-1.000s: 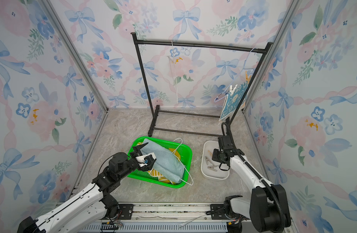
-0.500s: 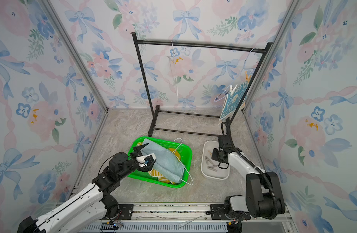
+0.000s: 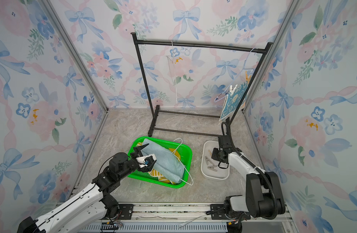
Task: Remove the clothespins securing towels to the hanger
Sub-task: Place the clothespin in the storage box, then pick up the hanger from the basket.
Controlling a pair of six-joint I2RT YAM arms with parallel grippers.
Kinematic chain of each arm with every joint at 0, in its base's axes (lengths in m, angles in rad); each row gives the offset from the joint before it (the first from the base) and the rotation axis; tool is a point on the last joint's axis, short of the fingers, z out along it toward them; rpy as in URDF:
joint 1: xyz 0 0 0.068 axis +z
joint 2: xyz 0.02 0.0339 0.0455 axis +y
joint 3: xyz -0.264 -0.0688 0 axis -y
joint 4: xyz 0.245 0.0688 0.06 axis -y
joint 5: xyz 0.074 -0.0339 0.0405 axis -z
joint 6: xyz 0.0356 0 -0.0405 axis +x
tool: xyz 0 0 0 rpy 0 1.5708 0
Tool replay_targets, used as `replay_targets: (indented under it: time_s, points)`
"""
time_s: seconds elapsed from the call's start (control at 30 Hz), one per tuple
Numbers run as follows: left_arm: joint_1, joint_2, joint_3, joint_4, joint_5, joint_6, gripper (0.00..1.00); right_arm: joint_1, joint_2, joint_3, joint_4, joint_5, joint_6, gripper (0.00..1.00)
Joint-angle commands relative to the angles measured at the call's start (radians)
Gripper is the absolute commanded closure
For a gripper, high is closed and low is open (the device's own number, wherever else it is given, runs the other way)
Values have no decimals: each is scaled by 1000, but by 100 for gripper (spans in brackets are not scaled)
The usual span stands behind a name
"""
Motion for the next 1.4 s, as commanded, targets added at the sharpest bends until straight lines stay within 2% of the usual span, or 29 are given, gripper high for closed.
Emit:
replay_targets:
  time_s: [0.0,0.2,0.37,0.73,0.9,1.1,1.37]
  points:
    - [-1,-13,7,-13,19,6,2,-8,-51,16,-49,10,-16,68]
    - [-1,-18,7,-14,23,7,2,-7,-139,28,-93,-11,-41,66]
    - [-2,-20,4,-13,26,12,2,-2,-241,48,-107,-82,-62,61]
    - [-3,-30,0,-19,43,25,2,58,-409,100,-86,-238,-2,30]
    - [-3,-30,1,-22,48,28,2,118,-419,124,-68,-301,36,20]
    - [-4,-31,4,-26,52,28,2,217,-393,160,-63,-335,61,1]
    - [-3,-34,6,-31,57,33,2,339,-321,186,-12,-324,78,3]
